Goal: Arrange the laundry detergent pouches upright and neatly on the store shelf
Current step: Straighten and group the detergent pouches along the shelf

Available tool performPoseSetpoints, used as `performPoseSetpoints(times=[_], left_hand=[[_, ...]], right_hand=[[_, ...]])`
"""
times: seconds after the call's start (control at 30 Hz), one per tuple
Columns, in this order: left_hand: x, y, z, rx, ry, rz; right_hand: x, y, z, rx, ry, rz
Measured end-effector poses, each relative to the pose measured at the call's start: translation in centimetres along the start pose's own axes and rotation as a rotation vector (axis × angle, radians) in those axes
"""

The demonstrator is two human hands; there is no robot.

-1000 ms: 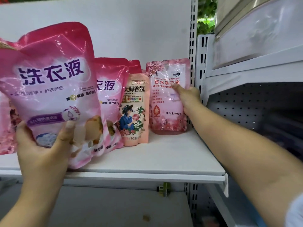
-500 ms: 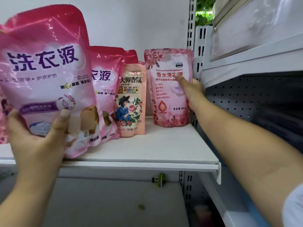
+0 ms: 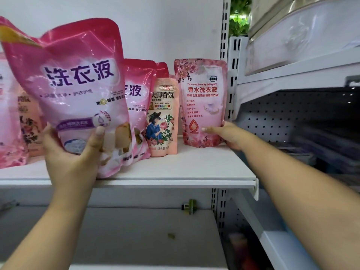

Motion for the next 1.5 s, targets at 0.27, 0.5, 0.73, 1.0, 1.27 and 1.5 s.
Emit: performPoseSetpoints(times=[0.27, 0.5, 0.73, 1.0, 1.27, 1.5], left_hand=[[0.0, 0.3, -0.2, 0.024, -0.016, 0.029], [0.0, 0.3, -0.3, 0.033, -0.002, 0.054], [0.2, 0.1, -0.3, 0.031, 0.001, 0.054], [0.1, -0.1, 0.1, 0.051, 0.054, 0.115], [0.0, -0.5, 1.1, 0.081, 0.087, 0.177], [-0.5, -2.3, 5.0, 0.167, 0.087, 0.163]], right_hand=[[1.5, 0.3, -0.6, -0.028, 0.288, 0.032], [0.6, 0.7, -0.6, 0.042, 0.215, -0.015], [0.1, 0.6, -0.5, 0.067, 0.161, -0.022], [1.4, 2.8, -0.5, 0.032, 0.519, -0.007], [10.6, 9.5, -6.9, 0.091, 0.274, 0.158], [14.3, 11.0, -19.9, 0.280, -0.147, 0.199]])
Point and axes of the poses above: each hand's wrist, its own y-axis away from the middle knuckle, its own z-axis out of the back of the hand, x = y × z, the point moved 7 cm from there along -y, towards the middle knuckle, and after that the axes turned 13 degrees about z, right-handed, at the moved point
